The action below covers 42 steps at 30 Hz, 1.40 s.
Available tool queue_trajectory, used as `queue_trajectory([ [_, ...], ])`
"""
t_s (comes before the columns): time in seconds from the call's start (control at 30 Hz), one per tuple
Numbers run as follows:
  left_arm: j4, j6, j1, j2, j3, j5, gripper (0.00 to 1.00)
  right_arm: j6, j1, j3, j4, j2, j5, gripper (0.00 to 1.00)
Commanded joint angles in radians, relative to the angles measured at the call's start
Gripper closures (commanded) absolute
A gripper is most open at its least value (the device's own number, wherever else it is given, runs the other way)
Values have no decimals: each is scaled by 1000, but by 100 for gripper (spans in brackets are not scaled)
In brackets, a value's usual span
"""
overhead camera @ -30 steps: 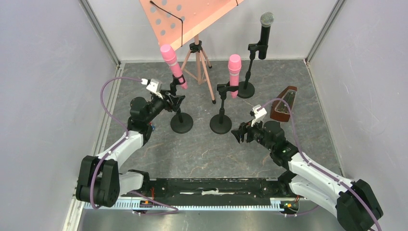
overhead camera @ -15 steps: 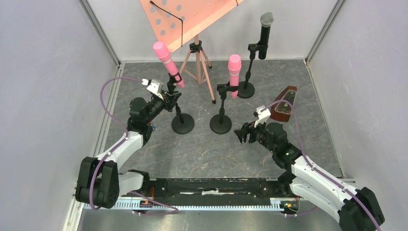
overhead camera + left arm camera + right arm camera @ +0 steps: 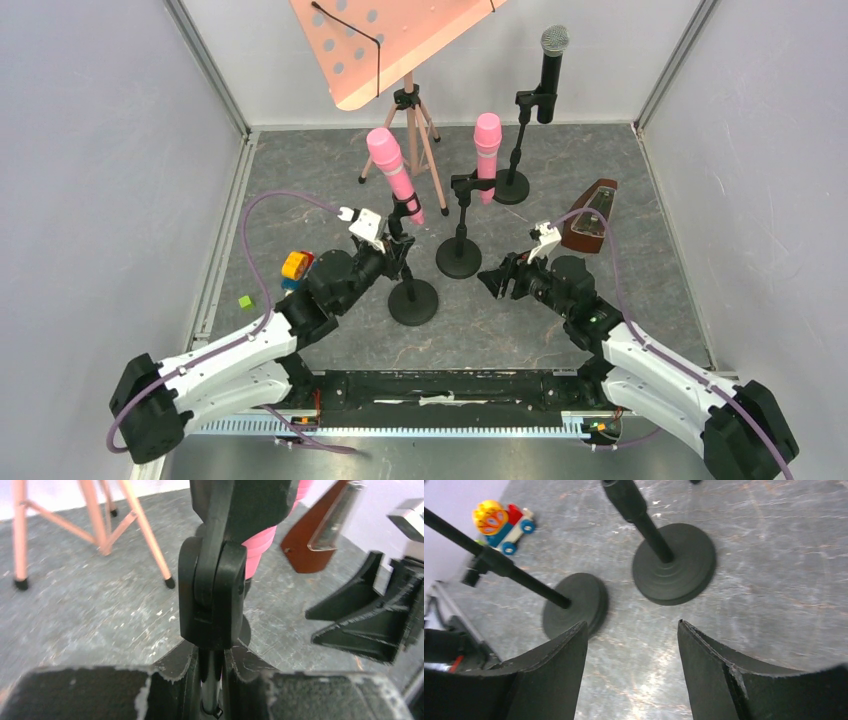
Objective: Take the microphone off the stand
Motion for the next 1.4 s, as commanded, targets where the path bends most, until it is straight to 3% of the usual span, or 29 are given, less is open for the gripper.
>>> queue_trajectory([
  [0.0, -167, -130, -179, -11, 83, -524, 98, 170, 24, -28, 151, 23, -81, 29],
  [0.13, -216, -223, -324, 33, 107, -799, 98, 209, 68, -23, 185, 57, -71, 29],
  [0.27, -330, -365, -381, 77, 157, -867, 91, 228, 113, -7, 198, 72, -37, 27],
  [0.43, -434, -389, -391, 132, 223, -841, 61, 273, 163, -17, 286, 95, -29, 26],
  [0.6, -433, -331, -391, 129, 232, -793, 49, 282, 193, 9, 291, 153, -34, 25],
  [0.9, -440, -222, -388, 22, 142, -628, 1, 296, 221, 36, 338, 198, -37, 25],
  [1.2, -489, -80, -344, -169, 68, -395, 0, 318, 268, 75, 417, 278, -20, 26],
  [1.37, -539, -68, -293, -306, 46, -332, 0, 340, 303, 95, 490, 357, 60, 29],
])
